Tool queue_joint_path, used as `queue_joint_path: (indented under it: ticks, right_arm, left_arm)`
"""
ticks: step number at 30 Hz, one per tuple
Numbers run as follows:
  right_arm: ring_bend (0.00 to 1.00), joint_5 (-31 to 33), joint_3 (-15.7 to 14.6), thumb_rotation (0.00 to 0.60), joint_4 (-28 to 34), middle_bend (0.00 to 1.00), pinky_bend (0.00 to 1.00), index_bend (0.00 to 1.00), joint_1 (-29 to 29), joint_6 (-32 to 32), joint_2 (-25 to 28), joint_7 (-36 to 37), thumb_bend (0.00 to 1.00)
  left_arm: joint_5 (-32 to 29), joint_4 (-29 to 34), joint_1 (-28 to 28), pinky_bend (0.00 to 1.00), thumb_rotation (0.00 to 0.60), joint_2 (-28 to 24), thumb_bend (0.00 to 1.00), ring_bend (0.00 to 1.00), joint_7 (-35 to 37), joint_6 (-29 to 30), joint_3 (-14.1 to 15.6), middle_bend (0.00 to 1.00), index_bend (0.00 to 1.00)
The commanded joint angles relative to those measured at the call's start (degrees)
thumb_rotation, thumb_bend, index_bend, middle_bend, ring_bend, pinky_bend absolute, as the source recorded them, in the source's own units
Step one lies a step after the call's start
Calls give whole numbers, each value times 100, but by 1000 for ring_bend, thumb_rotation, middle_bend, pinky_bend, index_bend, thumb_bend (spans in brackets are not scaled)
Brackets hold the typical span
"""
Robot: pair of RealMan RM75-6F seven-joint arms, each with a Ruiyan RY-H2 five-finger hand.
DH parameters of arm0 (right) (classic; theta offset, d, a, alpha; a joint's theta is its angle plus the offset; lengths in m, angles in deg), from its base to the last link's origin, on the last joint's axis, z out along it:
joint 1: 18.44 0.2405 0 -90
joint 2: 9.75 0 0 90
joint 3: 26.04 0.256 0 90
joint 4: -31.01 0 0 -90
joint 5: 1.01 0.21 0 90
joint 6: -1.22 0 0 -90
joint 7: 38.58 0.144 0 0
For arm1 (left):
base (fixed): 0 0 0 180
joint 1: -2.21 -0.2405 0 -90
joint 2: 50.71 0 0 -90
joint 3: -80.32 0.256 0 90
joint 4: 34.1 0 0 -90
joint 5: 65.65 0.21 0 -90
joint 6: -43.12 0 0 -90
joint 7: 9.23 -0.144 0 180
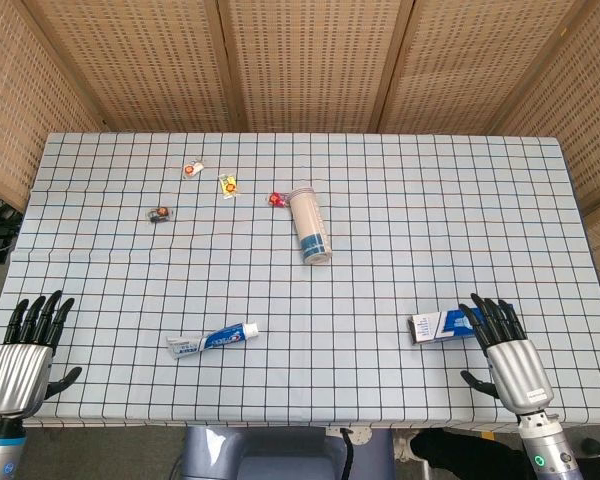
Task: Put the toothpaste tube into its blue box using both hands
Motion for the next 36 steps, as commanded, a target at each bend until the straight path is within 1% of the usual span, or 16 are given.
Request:
queue_joint_path:
  ticks: [1,12,25,30,36]
  right_arm:
    - [0,29,13,600,3,0,0,55,0,12,-12,-9,158]
    - [0,-17,13,600,-6,0,0,60,8,-7,-43,4,158]
    - [0,65,24,600,-34,0,0,75,8,58,-65,5,155]
    - [0,81,32,600,-30,0,0,81,6,56,-59,26,154]
    - [0,115,47,600,-17,0,0,83,2,57,-44,60,155]
  left_arm:
    - [-18,-20,3,0,600,18,111,0,-10,-3,-14,0,18]
    - [-75,-69,23,0,600,52,118,0,-35,-65,-31,0,18]
    - [-108,113,32,0,600,-24,119,0,69,-162,20,0,18]
    - [-143,299,119,0,600,-104,119,0,279,-400,80,0,26]
    - [-399,605,401,0,600,-177,128,0,460,-1057,92,0,36]
